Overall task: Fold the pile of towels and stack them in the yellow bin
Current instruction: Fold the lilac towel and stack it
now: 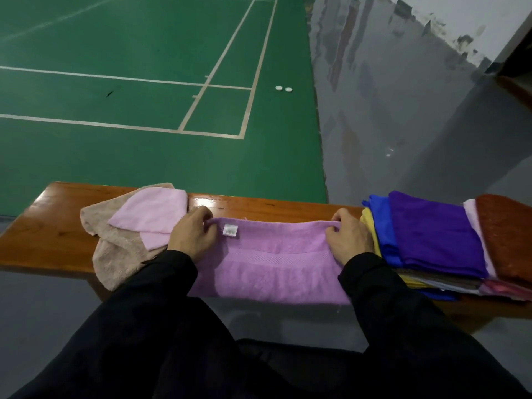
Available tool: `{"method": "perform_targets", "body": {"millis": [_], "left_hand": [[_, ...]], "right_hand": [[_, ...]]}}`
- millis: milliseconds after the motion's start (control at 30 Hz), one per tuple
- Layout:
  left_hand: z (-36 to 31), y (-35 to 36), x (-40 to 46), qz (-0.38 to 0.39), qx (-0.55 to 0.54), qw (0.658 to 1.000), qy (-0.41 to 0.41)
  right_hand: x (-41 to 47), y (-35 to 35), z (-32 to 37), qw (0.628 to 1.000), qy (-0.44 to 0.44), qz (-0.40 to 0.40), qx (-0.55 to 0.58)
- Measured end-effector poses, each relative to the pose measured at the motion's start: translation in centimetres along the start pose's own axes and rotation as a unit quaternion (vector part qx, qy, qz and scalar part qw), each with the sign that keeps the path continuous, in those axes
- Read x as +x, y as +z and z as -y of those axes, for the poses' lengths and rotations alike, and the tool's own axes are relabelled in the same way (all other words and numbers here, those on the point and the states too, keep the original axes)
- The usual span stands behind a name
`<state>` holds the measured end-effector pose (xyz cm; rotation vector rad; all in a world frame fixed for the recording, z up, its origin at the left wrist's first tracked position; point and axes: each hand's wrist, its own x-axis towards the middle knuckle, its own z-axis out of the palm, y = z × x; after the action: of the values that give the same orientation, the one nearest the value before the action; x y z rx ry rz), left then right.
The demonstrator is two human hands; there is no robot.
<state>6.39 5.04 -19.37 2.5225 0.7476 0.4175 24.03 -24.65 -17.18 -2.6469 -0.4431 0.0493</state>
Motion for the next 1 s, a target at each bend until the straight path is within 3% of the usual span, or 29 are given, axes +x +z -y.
{"method": "perform_targets", "body": {"millis": [100, 333, 433, 633, 800, 900, 1000], "left_hand": [[0.1, 0.3, 0.8, 0.007, -0.01, 0.998, -0.064], [0.3, 0.9, 1.7, 0.14, 0.091, 0.984, -0.065], [0.3, 0.8, 1.8, 0.118, 0.036, 0.992, -0.029], [-0.3, -0.1, -0.6, -0.023, -0.028, 0.998, 0.058], [-1.1, -1.6, -4.2, -0.04, -0.156, 0.987, 0.007], [-1.0, -1.9, -5.6, -0.043, -0.204, 0.978, -0.003], [-1.2, -2.2, -5.8, -0.034, -0.237, 0.971, -0.014]], "right_hand": [[1.0, 0.8, -0.2, 0.999, 0.004, 0.022, -0.043], [1.4, 2.1, -0.7, 0.991, -0.016, 0.07, -0.112], [1.5, 1.7, -0.8, 0.993, -0.02, 0.063, -0.094], [-0.3, 1.2, -1.4, 0.999, -0.045, 0.008, -0.025], [-2.2, 0.9, -2.3, 0.991, -0.108, -0.034, 0.067], [-2.5, 0.7, -2.6, 0.986, -0.158, -0.031, 0.038], [-2.4, 0.3, -2.3, 0.988, -0.152, -0.016, 0.034]]}}
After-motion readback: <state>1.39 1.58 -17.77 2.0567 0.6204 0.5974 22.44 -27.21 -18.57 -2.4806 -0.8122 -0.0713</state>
